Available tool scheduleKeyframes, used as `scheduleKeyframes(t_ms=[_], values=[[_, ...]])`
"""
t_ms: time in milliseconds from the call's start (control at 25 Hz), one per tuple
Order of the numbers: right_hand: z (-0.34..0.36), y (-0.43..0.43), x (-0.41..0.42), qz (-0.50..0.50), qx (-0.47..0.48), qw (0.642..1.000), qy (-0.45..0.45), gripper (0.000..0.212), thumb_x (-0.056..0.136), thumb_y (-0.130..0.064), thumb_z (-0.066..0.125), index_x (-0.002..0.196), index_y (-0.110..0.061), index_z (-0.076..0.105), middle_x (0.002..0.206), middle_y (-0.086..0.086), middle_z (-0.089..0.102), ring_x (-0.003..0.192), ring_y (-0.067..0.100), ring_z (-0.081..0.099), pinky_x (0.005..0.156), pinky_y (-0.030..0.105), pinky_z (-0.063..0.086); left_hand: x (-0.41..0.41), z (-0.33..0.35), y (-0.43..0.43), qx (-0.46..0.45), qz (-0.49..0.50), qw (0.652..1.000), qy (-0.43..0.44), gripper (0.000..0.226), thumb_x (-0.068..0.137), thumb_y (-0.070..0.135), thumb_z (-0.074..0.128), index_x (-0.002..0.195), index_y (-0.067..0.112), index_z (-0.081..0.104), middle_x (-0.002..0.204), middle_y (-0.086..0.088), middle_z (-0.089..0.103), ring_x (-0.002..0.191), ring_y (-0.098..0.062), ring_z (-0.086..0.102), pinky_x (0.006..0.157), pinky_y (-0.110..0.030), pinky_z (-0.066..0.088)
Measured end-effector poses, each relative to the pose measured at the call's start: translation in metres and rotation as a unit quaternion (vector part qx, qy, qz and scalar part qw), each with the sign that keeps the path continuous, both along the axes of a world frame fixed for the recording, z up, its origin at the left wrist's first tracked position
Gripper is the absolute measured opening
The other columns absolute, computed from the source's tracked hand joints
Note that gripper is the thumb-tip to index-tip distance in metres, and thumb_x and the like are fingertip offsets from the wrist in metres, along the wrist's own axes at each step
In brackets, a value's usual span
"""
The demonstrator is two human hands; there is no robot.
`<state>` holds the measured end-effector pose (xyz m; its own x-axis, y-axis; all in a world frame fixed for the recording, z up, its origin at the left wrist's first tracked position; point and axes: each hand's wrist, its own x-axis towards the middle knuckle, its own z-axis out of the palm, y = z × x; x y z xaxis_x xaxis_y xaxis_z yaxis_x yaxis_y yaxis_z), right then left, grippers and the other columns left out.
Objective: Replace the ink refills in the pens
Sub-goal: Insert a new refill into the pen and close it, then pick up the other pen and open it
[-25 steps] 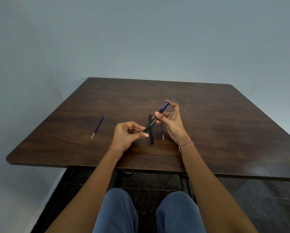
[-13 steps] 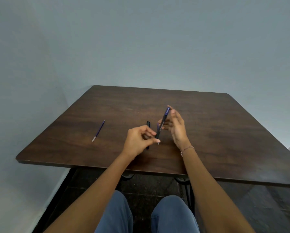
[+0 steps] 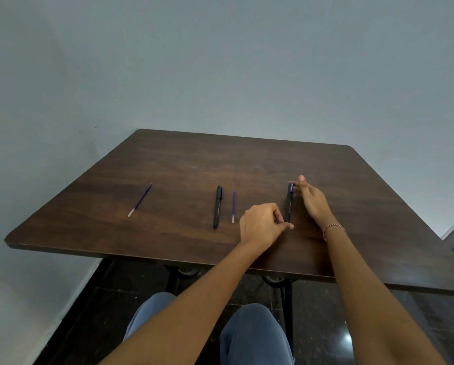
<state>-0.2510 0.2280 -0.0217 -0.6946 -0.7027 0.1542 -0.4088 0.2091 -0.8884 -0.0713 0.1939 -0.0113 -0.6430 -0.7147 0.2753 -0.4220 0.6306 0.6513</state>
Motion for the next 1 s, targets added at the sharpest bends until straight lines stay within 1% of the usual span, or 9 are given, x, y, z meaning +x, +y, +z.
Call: scheduleKeyframes(t_ms=[80,120,200,240,320,400,520,800,1000], values=[[-0.003,0.000,-0.002,-0.021,0.008,0.999,0.035,0.054,0.099,-0.049,0.032,0.106,-0.009,0.068,0.103,0.011,0.067,0.098,0.018,0.058,0.084,0.027,0.037,-0.009,0.001,0.001,0.001,0.009,0.999,-0.046,0.035,0.068,0.052,0.077,0.060,0.029,0.051,0.059,0.014,0.052,0.065,-0.006,0.053,0.055,-0.025,0.036],[-0.004,-0.001,-0.004,-0.034,0.010,0.998,0.052,0.056,0.100,-0.047,0.032,0.107,-0.005,0.068,0.107,0.015,0.066,0.101,0.022,0.057,0.086,0.029,0.038,-0.013,0.000,0.001,0.003,0.014,0.998,-0.068,0.036,0.067,0.052,0.077,0.059,0.028,0.051,0.059,0.014,0.051,0.066,-0.008,0.052,0.057,-0.026,0.037],[-0.006,-0.001,-0.007,-0.045,0.033,0.995,0.087,0.058,0.101,-0.045,0.029,0.110,-0.002,0.066,0.118,0.020,0.060,0.116,0.031,0.049,0.100,0.038,0.036,-0.018,-0.004,0.002,0.008,0.019,0.995,-0.096,0.038,0.067,0.054,0.076,0.058,0.028,0.050,0.057,0.013,0.049,0.065,-0.010,0.051,0.058,-0.027,0.038],[-0.008,-0.002,-0.008,-0.041,0.053,0.992,0.106,0.059,0.101,-0.045,0.027,0.111,-0.003,0.066,0.121,0.021,0.057,0.123,0.034,0.042,0.104,0.042,0.032,-0.020,-0.005,0.002,0.008,0.019,0.995,-0.103,0.038,0.067,0.055,0.076,0.057,0.028,0.051,0.056,0.013,0.049,0.065,-0.010,0.051,0.058,-0.027,0.038],[-0.011,-0.004,-0.008,-0.028,0.092,0.986,0.135,0.059,0.101,-0.048,0.024,0.115,-0.008,0.065,0.126,0.018,0.053,0.130,0.034,0.032,0.106,0.043,0.027,-0.022,-0.008,0.001,0.007,0.022,0.993,-0.112,0.040,0.066,0.058,0.075,0.056,0.027,0.051,0.055,0.013,0.050,0.061,-0.009,0.050,0.054,-0.026,0.036],[-0.014,-0.007,-0.008,-0.023,0.129,0.976,0.172,0.060,0.099,-0.052,0.024,0.119,-0.013,0.064,0.130,0.013,0.050,0.130,0.031,0.031,0.105,0.043,0.028,-0.023,-0.007,-0.001,0.014,0.031,0.992,-0.120,0.041,0.063,0.062,0.075,0.055,0.027,0.053,0.055,0.013,0.052,0.056,-0.005,0.048,0.049,-0.023,0.033],[-0.015,-0.012,-0.009,-0.021,0.182,0.957,0.224,0.060,0.098,-0.056,0.022,0.120,-0.017,0.063,0.133,0.009,0.048,0.126,0.032,0.035,0.103,0.045,0.029,-0.025,-0.006,-0.001,0.026,0.036,0.990,-0.131,0.043,0.060,0.065,0.074,0.056,0.028,0.055,0.055,0.013,0.054,0.054,-0.003,0.045,0.048,-0.023,0.031],[-0.015,-0.013,-0.011,-0.025,0.191,0.951,0.241,0.058,0.098,-0.056,0.025,0.122,-0.017,0.061,0.134,0.009,0.047,0.126,0.032,0.037,0.102,0.046,0.031,-0.028,-0.007,0.003,0.011,0.048,0.991,-0.128,0.045,0.059,0.069,0.072,0.058,0.027,0.058,0.055,0.012,0.053,0.056,-0.007,0.049,0.052,-0.025,0.035],[-0.014,-0.012,-0.010,-0.019,0.200,0.943,0.267,0.048,0.094,-0.057,0.039,0.123,-0.026,0.061,0.133,0.007,0.047,0.126,0.032,0.037,0.101,0.045,0.034,-0.027,-0.006,0.000,0.007,0.026,0.989,-0.144,0.047,0.060,0.071,0.070,0.058,0.027,0.054,0.057,0.013,0.053,0.062,-0.010,0.051,0.057,-0.027,0.038]])
